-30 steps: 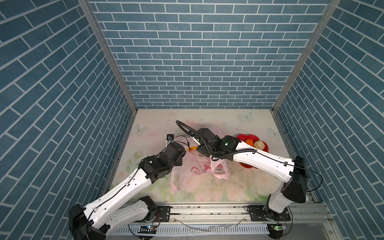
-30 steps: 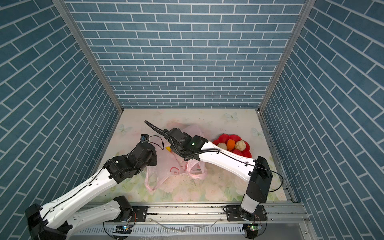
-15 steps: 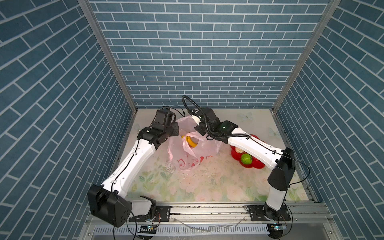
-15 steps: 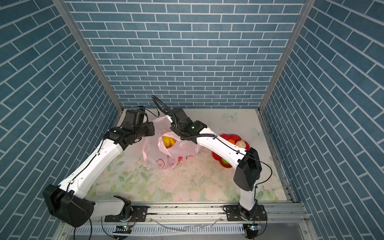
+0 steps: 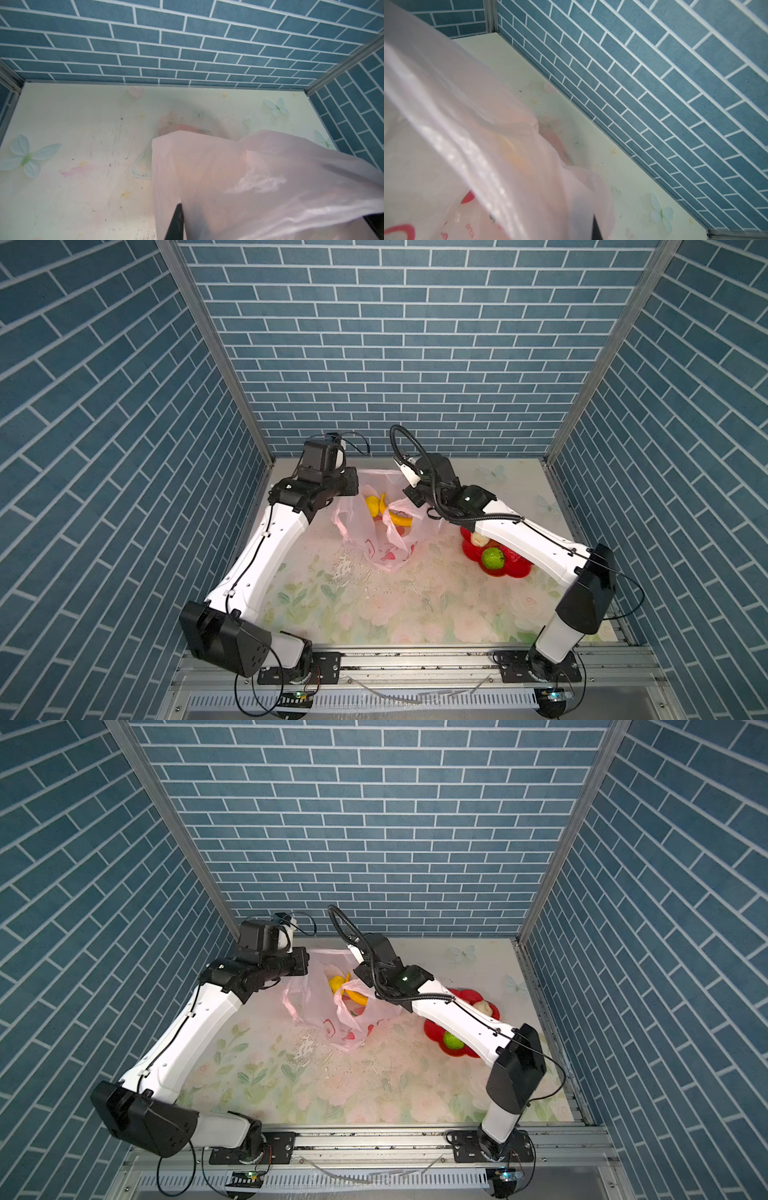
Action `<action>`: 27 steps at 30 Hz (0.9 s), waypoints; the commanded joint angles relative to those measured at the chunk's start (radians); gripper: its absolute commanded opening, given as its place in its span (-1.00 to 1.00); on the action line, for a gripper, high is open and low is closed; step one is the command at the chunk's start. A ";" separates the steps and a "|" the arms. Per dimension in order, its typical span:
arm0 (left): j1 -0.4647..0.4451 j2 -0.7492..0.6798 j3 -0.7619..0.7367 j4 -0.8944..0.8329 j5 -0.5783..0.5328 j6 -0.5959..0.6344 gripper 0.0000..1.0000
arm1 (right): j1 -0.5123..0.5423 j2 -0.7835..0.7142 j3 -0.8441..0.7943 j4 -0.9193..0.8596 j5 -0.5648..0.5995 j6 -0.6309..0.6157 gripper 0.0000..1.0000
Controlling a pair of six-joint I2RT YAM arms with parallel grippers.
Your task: Take the fake fruits out of the plastic bag
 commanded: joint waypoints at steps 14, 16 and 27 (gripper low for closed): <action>-0.164 -0.337 -0.509 -0.049 -0.110 -0.201 -0.77 | 0.114 -0.261 -0.288 -0.215 -0.107 0.326 -0.15; -0.165 -0.346 -0.498 -0.056 -0.123 -0.207 -0.77 | 0.128 -0.295 -0.260 -0.258 -0.112 0.346 0.07; -0.166 -0.284 -0.393 -0.101 -0.119 -0.213 -0.77 | 0.320 -0.317 -0.060 -0.460 -0.004 0.431 -0.66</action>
